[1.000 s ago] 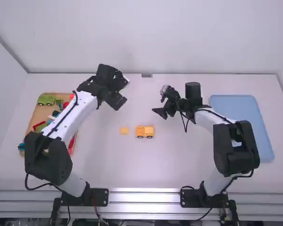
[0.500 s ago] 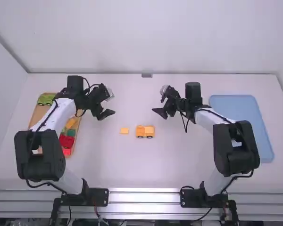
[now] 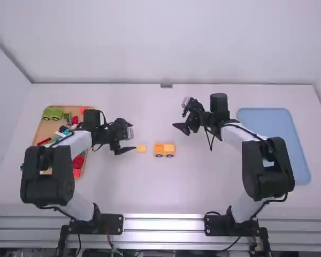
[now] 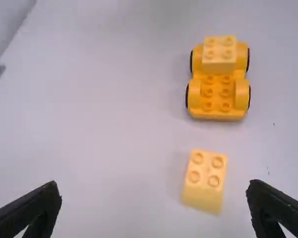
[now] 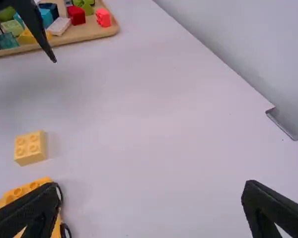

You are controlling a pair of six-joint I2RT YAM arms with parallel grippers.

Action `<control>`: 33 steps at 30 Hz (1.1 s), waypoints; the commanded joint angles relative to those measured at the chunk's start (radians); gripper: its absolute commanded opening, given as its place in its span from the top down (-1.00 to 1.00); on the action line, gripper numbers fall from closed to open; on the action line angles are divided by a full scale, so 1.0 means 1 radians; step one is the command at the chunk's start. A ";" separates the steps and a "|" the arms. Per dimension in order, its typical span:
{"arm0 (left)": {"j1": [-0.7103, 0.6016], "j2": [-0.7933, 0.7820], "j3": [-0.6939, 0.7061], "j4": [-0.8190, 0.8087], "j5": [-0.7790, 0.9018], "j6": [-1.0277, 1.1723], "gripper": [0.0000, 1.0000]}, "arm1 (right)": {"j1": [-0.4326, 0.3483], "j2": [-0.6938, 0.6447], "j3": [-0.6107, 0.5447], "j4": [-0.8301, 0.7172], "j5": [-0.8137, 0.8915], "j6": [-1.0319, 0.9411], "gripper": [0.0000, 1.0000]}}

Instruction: Assemble lego blocks to make yellow taxi

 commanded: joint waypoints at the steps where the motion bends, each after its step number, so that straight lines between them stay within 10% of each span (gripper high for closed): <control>1: -0.006 0.049 -0.010 0.037 0.136 0.029 -0.98 | 0.000 -0.008 -0.010 0.001 -0.010 0.003 -0.97; 17: -0.008 0.349 0.200 -0.340 0.198 0.432 -0.98 | 0.000 -0.008 -0.010 -0.012 -0.011 0.011 -0.97; 33: -0.013 0.409 0.087 -0.027 0.255 0.304 -0.98 | 0.000 -0.008 -0.010 -0.020 -0.010 0.011 -0.97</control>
